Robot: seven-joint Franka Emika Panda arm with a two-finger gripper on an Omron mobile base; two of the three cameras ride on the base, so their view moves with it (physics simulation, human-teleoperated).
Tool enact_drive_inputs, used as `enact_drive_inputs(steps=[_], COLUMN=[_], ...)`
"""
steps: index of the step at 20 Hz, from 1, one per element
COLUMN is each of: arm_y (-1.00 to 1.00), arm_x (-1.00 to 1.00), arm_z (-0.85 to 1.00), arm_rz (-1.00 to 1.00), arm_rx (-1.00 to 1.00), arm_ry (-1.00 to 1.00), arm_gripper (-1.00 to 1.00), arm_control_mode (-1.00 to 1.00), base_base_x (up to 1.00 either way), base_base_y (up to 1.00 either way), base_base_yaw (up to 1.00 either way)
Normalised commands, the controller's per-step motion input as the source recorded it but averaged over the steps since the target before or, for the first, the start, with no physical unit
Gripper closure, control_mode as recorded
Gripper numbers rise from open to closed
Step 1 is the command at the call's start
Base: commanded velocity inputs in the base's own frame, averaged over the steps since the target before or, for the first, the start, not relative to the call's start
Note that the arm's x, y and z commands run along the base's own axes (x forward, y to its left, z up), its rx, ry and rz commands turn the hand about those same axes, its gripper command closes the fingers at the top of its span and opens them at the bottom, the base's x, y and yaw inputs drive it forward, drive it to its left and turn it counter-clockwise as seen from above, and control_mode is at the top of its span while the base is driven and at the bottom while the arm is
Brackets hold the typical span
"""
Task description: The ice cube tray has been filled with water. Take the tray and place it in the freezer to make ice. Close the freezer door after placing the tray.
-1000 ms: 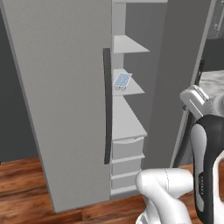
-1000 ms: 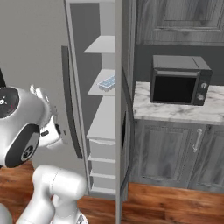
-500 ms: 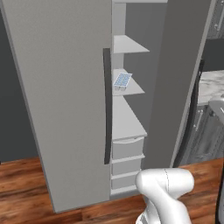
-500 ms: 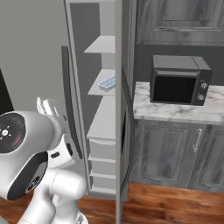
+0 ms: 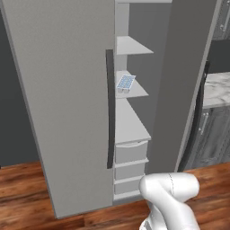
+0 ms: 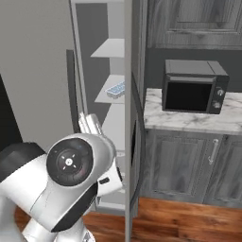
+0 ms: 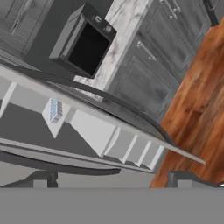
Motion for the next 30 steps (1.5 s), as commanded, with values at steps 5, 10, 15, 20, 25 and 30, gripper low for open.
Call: enact_drive_inputs(steps=[5,10,15,20,25,30], arm_y=[-0.64,-0.07,0.0,-0.02,-0.28,-0.5], arm_x=[0.29,0.83,1.0,0.67,0.1,0.13], arm_z=[-0.23,-0.4,-0.57,-0.38,-0.03,-0.03], arm_rz=[0.0,-0.03,-0.03,0.0,0.0,0.0], arm_rx=[0.06,0.06,0.15,0.18,0.17,0.23], arm_ry=[0.0,0.01,0.14,0.08,0.0,0.0], arm_gripper=[-1.0,-1.0,-1.0,-1.0,-1.0,-1.0], arm_control_mode=[-1.0,-1.0,-1.0,-1.0,-1.0,-1.0], base_base_x=[0.0,0.0,0.0,0.0,0.0,0.0], base_base_y=[0.0,0.0,0.0,0.0,0.0,0.0], base_base_yaw=[0.0,0.0,0.0,0.0,0.0,0.0])
